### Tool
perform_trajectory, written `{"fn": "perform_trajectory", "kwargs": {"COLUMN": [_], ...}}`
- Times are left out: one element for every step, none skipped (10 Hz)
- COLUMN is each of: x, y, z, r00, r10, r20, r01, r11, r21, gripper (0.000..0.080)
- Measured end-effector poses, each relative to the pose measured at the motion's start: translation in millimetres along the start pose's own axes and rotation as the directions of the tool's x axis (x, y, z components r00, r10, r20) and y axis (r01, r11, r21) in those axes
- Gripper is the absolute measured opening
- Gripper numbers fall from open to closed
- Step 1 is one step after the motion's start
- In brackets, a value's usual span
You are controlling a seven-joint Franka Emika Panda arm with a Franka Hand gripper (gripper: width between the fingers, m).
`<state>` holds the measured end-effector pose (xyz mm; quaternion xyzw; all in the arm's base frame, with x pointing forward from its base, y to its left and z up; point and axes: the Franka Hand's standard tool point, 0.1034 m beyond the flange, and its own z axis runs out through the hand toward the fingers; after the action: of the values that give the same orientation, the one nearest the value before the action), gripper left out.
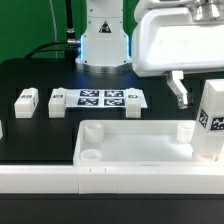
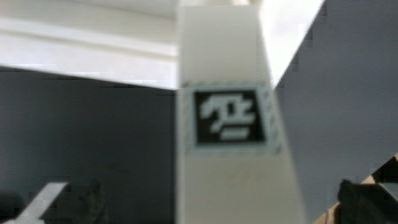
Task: Assemble desk
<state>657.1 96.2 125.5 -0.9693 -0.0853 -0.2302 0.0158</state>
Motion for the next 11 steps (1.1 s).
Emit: {"fn": "perform_trajectory", "kwargs": {"x": [2.1,0.9,-0.6,0.9,-2.0,-2.2,1.6,-2.3,0.3,4.1,6.4], "y": [3.5,3.2,1.4,-2.2,-5.1,-5.4,-4.6,-5.2,-7.0,-9.4,-8.8], "z": [0.0,1.3,1.3,1.1,1.5,1.2,-0.2,-1.3,1.5,4.9,6.5], "r00": [1.0,0.998,0.989,0.979,0.961,0.94,0.922,0.889,0.868,0.851,0.859], "r10": [0.003,0.003,0.005,0.005,0.001,-0.001,-0.002,-0.006,-0.004,0.003,0.007], "r20": [0.01,0.057,0.147,0.202,0.278,0.341,0.387,0.458,0.497,0.526,0.512], "r01": [-0.003,-0.003,-0.006,-0.009,-0.008,-0.009,-0.011,-0.012,-0.017,-0.024,-0.027], "r11": [1.0,1.0,1.0,1.0,1.0,1.0,0.999,0.999,0.999,0.999,0.999], "r21": [-0.001,0.003,0.011,0.017,0.024,0.028,0.031,0.036,0.037,0.034,0.031], "gripper": [0.0649,0.0649,0.0649,0.0649,0.0649,0.0649,0.0649,0.0649,0.0649,0.0649,0.0649]}}
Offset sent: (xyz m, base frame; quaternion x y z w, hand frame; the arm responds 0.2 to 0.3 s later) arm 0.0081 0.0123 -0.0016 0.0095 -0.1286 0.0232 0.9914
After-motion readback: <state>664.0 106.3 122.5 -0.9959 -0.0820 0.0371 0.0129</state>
